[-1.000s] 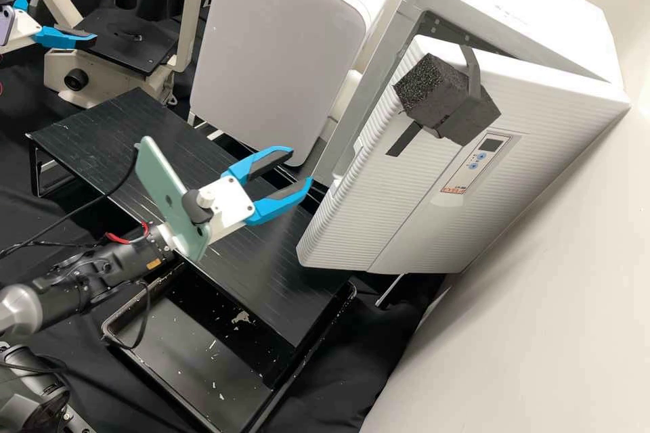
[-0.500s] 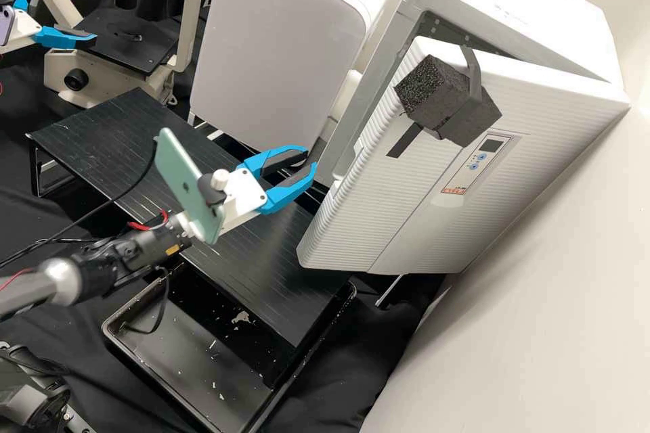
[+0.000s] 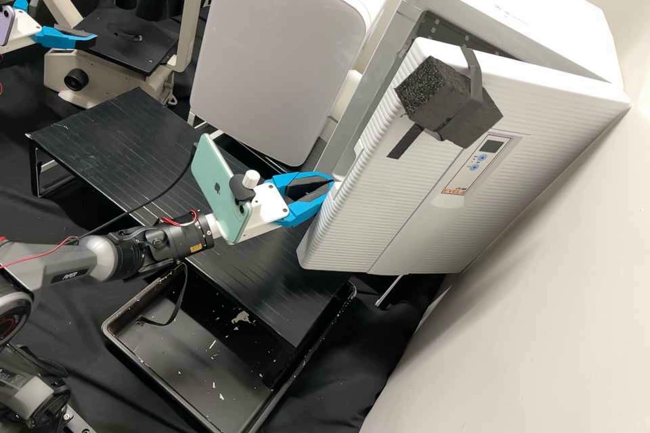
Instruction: Open the incubator door
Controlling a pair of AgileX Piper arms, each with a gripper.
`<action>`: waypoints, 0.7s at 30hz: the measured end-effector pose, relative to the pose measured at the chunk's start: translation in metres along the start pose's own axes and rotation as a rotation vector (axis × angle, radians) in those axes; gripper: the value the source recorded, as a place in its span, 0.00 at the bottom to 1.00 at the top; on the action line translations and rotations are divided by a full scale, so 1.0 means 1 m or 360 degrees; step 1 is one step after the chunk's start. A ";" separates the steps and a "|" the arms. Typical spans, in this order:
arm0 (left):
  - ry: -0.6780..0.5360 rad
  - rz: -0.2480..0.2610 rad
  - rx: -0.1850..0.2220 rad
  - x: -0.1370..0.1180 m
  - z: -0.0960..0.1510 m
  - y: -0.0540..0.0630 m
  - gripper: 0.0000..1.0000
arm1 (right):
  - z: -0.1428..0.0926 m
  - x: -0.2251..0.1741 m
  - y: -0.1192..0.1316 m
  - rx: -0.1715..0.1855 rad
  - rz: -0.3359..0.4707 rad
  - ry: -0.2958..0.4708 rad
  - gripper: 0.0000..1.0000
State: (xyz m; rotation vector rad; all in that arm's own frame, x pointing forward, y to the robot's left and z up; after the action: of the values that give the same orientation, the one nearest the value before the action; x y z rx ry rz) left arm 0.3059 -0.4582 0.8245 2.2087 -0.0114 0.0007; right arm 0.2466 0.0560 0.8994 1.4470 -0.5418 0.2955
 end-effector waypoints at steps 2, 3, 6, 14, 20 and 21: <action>0.0000 0.0000 0.0000 0.000 0.000 0.000 1.00 | 0.002 0.000 0.003 -0.0044 0.0045 -0.0035 0.00; 0.0000 0.0000 0.0000 0.000 0.000 0.000 1.00 | 0.003 0.000 0.005 -0.0063 0.0078 -0.0058 0.00; 0.0000 0.0000 0.0000 0.000 0.000 0.000 1.00 | 0.009 -0.001 0.011 -0.0064 0.0184 -0.0166 0.00; 0.0000 0.0000 0.0000 0.000 0.000 0.000 1.00 | 0.018 -0.002 0.016 -0.0063 0.0260 -0.0304 0.00; 0.0000 0.0000 0.0000 0.000 0.000 0.000 1.00 | 0.020 0.000 0.011 -0.0085 0.0238 -0.0319 0.00; 0.0000 0.0000 0.0000 0.000 0.000 0.000 1.00 | 0.021 0.000 0.011 -0.0087 0.0235 -0.0321 0.00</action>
State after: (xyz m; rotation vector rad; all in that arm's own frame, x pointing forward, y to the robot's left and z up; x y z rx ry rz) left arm 0.3059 -0.4582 0.8245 2.2087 -0.0114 0.0007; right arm 0.2375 0.0368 0.9092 1.3940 -0.8169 0.2503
